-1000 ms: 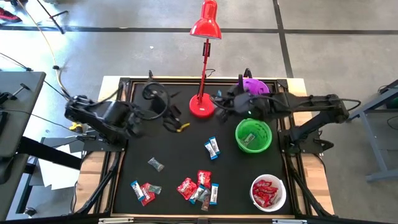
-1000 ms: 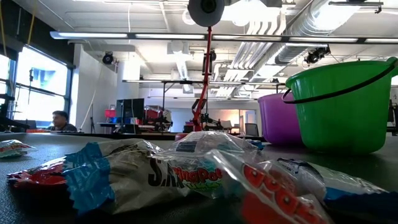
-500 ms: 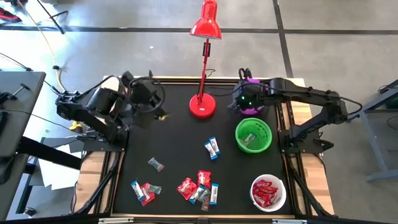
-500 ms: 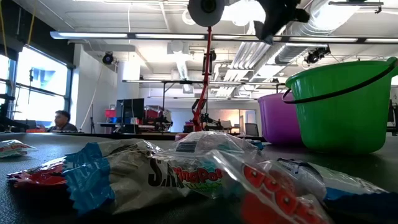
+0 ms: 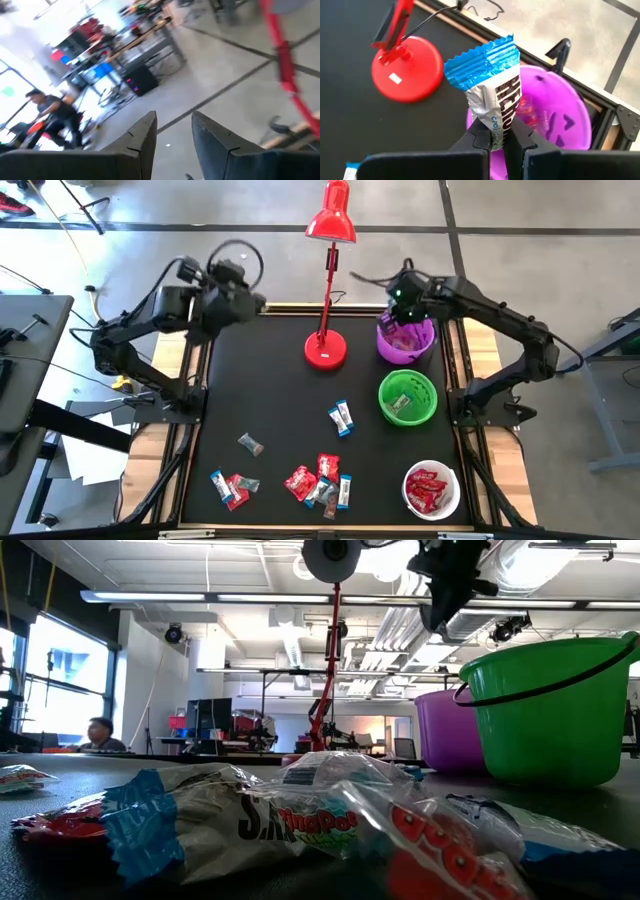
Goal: Organize candy in baskets
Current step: Put the white chocolate bar into the green bucket
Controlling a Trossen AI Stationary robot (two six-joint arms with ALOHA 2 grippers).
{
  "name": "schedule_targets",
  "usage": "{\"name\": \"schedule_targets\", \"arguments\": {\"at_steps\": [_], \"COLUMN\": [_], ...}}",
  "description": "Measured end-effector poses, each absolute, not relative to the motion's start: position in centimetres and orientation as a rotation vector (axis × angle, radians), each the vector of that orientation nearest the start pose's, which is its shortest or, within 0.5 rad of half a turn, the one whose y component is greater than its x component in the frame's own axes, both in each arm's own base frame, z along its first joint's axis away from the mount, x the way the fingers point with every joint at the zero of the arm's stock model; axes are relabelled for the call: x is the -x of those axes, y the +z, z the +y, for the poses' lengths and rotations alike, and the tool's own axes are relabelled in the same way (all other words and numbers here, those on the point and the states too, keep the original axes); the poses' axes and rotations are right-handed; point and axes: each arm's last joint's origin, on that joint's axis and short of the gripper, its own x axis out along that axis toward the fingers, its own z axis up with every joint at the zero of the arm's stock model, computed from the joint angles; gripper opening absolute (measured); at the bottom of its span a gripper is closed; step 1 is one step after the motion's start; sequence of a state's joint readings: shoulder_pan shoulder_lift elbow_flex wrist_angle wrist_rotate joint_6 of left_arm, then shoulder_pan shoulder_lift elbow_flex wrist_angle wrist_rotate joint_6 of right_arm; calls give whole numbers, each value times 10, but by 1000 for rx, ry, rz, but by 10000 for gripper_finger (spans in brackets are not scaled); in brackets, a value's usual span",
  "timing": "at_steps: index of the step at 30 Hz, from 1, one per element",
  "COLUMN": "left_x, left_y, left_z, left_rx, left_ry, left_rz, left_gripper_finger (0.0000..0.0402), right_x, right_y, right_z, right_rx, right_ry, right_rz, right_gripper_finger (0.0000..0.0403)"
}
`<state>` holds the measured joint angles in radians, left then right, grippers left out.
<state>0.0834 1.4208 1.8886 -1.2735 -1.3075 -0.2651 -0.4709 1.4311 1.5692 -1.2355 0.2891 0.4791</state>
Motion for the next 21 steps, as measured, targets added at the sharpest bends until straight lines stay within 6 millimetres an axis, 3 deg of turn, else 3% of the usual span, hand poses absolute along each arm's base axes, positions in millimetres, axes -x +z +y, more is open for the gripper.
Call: {"name": "schedule_targets", "arguments": {"at_steps": [6, 11, 16, 21], "left_x": [-217, -214, -213, -211], "left_y": [478, 479, 479, 478], "left_z": [79, 91, 96, 100], "left_rx": [-212, -171, -209, -179], "left_ry": [1511, 1541, 1532, 1504], "left_rz": [501, 490, 548, 561], "left_gripper_finger": [108, 108, 108, 108], "right_x": [-216, -209, -207, -213], "right_y": [373, 371, 366, 364], "right_z": [-150, -154, -136, -100], "right_rx": [-609, -697, -824, -876], "right_ry": [-908, -810, -680, -558], "right_rz": [922, 960, 1088, 1258], "right_gripper_finger": [12, 12, 12, 12]}}
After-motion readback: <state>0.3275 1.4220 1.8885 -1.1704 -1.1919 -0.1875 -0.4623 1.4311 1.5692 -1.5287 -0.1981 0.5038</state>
